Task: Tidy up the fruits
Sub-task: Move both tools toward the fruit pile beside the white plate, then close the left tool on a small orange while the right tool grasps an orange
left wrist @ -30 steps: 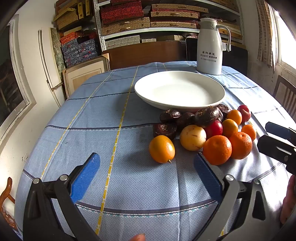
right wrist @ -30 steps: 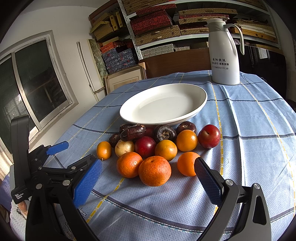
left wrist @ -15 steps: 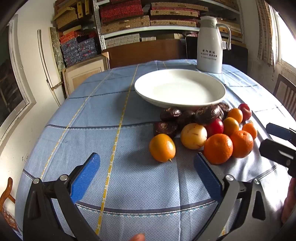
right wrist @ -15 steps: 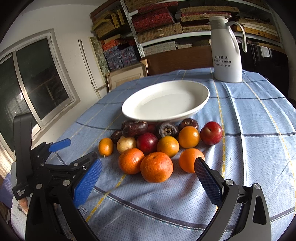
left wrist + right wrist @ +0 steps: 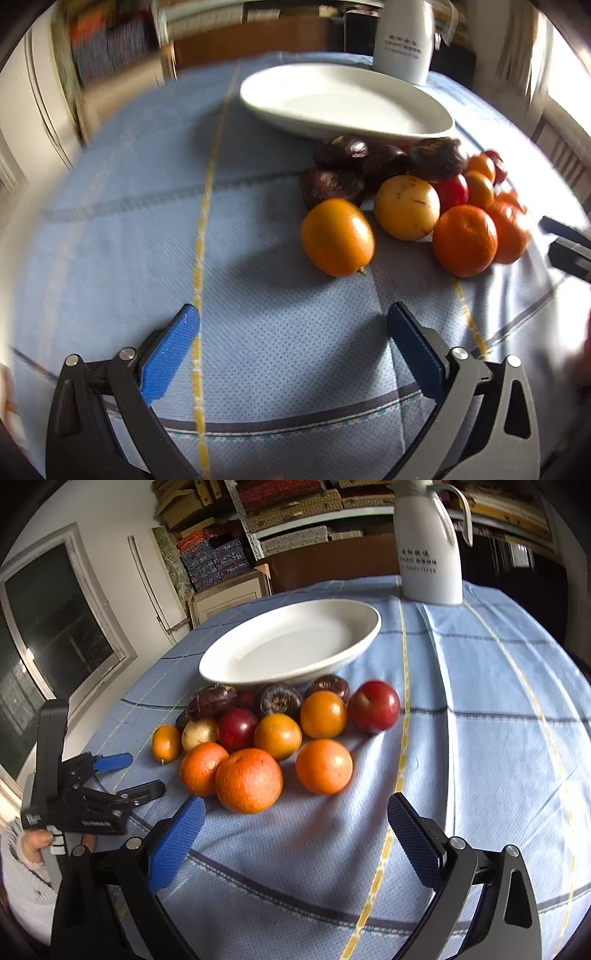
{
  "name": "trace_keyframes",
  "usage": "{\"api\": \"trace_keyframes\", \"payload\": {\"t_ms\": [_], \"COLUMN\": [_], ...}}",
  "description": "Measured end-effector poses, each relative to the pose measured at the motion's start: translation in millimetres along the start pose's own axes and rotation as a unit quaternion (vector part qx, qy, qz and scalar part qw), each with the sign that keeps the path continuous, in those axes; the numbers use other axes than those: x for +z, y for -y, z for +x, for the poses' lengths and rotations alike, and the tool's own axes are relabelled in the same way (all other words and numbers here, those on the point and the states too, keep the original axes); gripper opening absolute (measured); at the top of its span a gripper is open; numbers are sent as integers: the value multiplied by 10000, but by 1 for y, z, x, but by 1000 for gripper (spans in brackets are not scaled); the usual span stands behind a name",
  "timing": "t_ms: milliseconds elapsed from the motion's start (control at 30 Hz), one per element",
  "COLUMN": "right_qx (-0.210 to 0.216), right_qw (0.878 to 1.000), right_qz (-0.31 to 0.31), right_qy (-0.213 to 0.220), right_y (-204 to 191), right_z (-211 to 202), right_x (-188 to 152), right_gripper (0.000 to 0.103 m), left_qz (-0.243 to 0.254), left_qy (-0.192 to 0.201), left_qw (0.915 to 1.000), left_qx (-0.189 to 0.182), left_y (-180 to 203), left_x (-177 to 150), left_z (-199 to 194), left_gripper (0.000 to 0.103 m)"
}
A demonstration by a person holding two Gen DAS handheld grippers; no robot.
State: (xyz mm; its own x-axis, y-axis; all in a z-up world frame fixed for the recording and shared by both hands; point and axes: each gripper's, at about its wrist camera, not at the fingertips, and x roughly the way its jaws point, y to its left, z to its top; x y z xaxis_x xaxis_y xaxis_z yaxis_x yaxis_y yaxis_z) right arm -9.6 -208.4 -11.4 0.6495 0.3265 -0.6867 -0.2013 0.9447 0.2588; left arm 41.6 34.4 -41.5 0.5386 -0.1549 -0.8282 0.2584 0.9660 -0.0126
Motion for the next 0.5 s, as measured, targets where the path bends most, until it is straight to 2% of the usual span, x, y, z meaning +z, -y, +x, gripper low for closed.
{"api": "trace_keyframes", "payload": {"t_ms": [67, 100, 200, 300, 367, 400, 467, 500], "right_qx": [68, 120, 278, 350, 384, 389, 377, 369], "right_qw": [9999, 9998, 9995, 9993, 9992, 9992, 9992, 9992], "right_qz": [-96, -125, -162, -149, -104, -97, -126, -144], "right_qy": [53, 43, -36, -39, -47, -54, -43, -34], "right_y": [-4, -6, -10, -9, -8, -8, -9, -9], "right_z": [0, 0, 3, 3, 3, 3, 2, 2], "right_x": [0, -1, 0, 1, 0, 0, 0, 0], "right_gripper": [98, 92, 84, 83, 83, 83, 83, 83], "left_qz": [103, 232, 255, 241, 440, 491, 545, 567], "left_qy": [-13, -37, -35, 61, 122, 89, 127, 131], "left_qw": [9999, 9997, 9996, 9994, 9985, 9984, 9983, 9983], "left_qx": [-35, 56, 140, 235, 297, 262, 141, 45], "left_y": [-1, 3, 7, 9, 17, 17, 19, 19], "left_x": [-1, -2, 6, 17, 28, 29, 30, 30], "left_z": [-1, -1, 1, 3, 7, 8, 7, 7], "left_gripper": [99, 99, 99, 97, 69, 65, 48, 43]}}
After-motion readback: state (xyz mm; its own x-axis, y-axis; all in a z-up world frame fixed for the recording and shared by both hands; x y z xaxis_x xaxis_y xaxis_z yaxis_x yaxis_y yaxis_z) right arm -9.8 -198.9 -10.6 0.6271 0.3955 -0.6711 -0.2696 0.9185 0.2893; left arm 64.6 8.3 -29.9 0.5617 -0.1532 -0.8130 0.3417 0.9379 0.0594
